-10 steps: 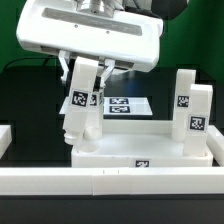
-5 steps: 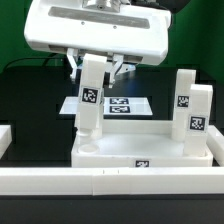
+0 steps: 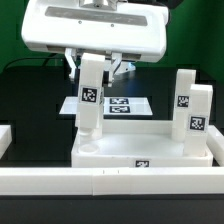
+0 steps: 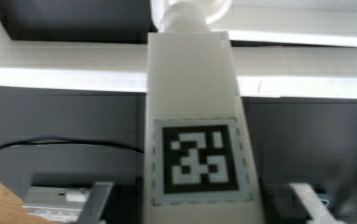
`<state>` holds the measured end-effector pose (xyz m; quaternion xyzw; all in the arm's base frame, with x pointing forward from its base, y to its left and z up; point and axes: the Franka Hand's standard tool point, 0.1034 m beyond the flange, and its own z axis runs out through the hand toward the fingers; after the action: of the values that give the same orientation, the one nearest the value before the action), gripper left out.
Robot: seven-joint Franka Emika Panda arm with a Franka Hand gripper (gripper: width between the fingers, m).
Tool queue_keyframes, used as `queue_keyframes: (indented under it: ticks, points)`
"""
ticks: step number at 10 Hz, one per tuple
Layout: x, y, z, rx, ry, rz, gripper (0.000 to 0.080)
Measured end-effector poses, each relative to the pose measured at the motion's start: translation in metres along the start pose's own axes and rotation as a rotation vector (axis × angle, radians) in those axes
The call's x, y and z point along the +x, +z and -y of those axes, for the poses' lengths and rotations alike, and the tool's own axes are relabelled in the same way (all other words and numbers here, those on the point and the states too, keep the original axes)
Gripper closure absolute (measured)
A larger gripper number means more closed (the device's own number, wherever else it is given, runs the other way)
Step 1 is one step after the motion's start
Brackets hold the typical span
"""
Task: Assemble desk
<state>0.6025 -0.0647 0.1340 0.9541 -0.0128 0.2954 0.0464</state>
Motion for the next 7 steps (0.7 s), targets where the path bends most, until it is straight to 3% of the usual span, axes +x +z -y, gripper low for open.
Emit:
queue_keyframes:
  ticks: [3, 7]
  points:
    - [-0.006, 0.008, 0.007, 0.008, 0.015, -0.013, 0.0514]
    - [-0.010, 0.012, 0.002, 0.005, 0.018, -0.002, 0.0514]
